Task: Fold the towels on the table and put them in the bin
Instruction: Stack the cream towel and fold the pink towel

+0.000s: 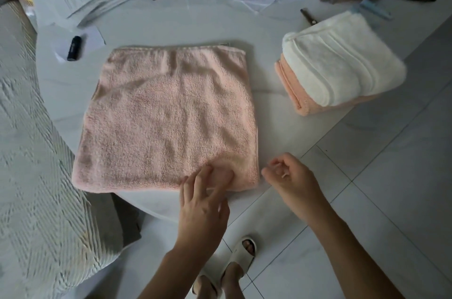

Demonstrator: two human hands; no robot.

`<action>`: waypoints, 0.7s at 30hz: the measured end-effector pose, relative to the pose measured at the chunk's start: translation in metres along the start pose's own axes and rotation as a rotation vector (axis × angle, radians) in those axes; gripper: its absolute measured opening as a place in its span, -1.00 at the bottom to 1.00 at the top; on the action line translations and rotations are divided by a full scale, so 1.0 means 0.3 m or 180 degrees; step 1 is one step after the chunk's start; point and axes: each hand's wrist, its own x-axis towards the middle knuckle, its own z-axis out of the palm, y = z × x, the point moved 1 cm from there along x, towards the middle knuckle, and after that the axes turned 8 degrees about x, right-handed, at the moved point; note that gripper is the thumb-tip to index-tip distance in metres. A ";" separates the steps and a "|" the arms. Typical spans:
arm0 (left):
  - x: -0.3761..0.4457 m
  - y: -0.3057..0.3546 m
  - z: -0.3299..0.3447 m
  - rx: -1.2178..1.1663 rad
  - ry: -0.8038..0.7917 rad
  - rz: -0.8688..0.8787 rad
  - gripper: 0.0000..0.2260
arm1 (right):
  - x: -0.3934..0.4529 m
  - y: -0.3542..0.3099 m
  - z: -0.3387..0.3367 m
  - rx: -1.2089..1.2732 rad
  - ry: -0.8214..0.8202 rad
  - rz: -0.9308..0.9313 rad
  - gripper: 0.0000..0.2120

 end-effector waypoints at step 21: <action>0.011 -0.747 -0.340 -0.1224 -0.0268 -0.2968 -0.79 | 0.046 -0.052 0.079 -0.1528 -0.0125 0.0699 -0.62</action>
